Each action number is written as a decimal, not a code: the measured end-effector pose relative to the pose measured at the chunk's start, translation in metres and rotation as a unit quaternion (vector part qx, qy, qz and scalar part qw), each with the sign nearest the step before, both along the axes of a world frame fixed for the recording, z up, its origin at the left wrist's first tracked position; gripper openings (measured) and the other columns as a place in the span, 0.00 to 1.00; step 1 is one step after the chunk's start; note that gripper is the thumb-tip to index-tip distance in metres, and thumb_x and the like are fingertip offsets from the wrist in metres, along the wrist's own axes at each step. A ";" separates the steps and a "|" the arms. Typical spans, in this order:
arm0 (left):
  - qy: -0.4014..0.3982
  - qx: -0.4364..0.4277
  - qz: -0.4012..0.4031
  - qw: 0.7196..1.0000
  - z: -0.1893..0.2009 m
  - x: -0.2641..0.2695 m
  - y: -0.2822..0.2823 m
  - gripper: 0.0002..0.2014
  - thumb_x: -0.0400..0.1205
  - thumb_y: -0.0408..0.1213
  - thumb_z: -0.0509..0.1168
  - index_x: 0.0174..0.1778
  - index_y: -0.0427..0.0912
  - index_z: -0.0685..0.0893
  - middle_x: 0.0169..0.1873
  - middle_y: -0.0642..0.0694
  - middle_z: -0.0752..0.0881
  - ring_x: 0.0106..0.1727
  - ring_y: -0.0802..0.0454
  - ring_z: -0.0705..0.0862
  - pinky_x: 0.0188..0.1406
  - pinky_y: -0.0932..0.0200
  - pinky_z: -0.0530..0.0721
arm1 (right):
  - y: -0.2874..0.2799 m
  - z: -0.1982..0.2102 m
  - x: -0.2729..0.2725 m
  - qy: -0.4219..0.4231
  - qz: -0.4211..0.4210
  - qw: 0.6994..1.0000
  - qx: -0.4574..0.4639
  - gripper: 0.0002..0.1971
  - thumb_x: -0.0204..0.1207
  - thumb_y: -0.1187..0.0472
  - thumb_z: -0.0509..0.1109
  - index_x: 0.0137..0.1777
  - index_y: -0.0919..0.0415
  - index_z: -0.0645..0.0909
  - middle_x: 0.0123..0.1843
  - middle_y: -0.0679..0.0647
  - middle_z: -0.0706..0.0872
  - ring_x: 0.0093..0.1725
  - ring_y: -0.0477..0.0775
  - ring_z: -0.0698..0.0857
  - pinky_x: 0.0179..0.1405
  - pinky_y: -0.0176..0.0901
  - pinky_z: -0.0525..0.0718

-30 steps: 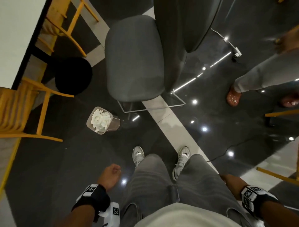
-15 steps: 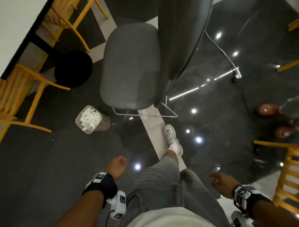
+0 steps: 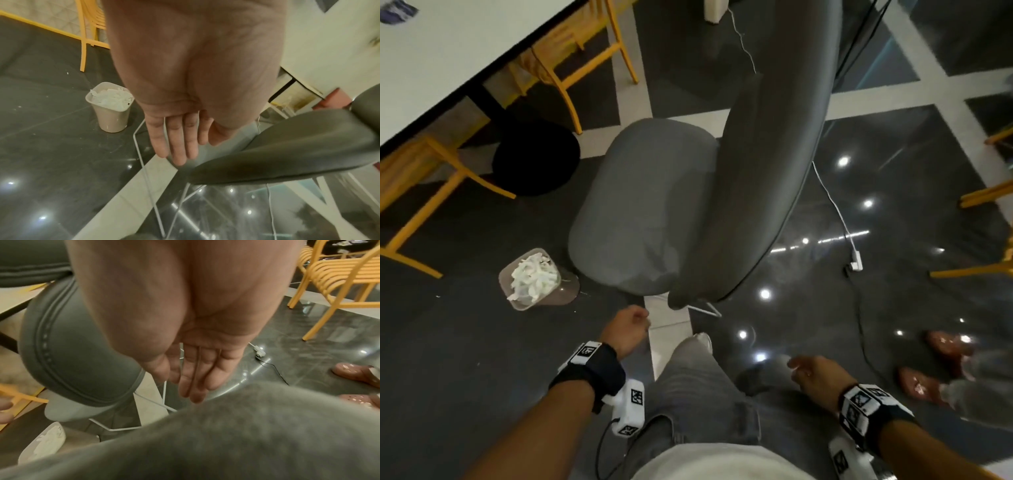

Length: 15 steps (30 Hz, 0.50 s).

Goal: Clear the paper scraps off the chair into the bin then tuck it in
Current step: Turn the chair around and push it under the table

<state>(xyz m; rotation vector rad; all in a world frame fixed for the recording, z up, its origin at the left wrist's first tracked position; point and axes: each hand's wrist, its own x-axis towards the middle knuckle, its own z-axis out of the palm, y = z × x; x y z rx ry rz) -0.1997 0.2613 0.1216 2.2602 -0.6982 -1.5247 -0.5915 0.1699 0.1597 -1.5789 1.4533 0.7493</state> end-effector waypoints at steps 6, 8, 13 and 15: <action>0.000 -0.062 0.095 0.994 0.067 -0.016 -0.056 0.11 0.85 0.32 0.63 0.62 0.39 0.82 0.51 0.41 0.89 0.51 0.44 0.88 0.55 0.50 0.84 | -0.096 0.007 0.015 -0.031 0.096 0.994 -0.028 0.13 0.80 0.58 0.65 0.61 0.47 0.86 0.57 0.51 0.91 0.59 0.56 0.90 0.62 0.43 0.84; -0.023 -0.082 0.102 0.991 0.098 -0.016 -0.077 0.11 0.86 0.35 0.62 0.63 0.41 0.82 0.53 0.41 0.89 0.54 0.43 0.89 0.52 0.54 0.82 | -0.129 0.007 0.021 -0.037 0.144 0.988 -0.033 0.14 0.81 0.58 0.65 0.63 0.51 0.85 0.59 0.51 0.90 0.59 0.55 0.90 0.60 0.41 0.83; -0.102 -0.112 0.057 0.987 0.192 -0.036 -0.111 0.12 0.87 0.43 0.63 0.67 0.50 0.81 0.59 0.53 0.86 0.61 0.58 0.85 0.66 0.61 0.80 | -0.214 0.007 0.040 -0.078 0.297 0.951 -0.047 0.15 0.84 0.53 0.61 0.64 0.54 0.84 0.63 0.55 0.89 0.64 0.58 0.87 0.62 0.44 0.81; -0.141 -0.117 0.060 0.981 0.230 -0.061 -0.124 0.12 0.87 0.47 0.62 0.66 0.53 0.81 0.58 0.56 0.86 0.60 0.63 0.84 0.63 0.66 0.79 | -0.248 0.010 0.046 -0.114 0.362 0.924 -0.047 0.14 0.81 0.49 0.59 0.58 0.49 0.84 0.61 0.55 0.90 0.62 0.59 0.88 0.62 0.47 0.83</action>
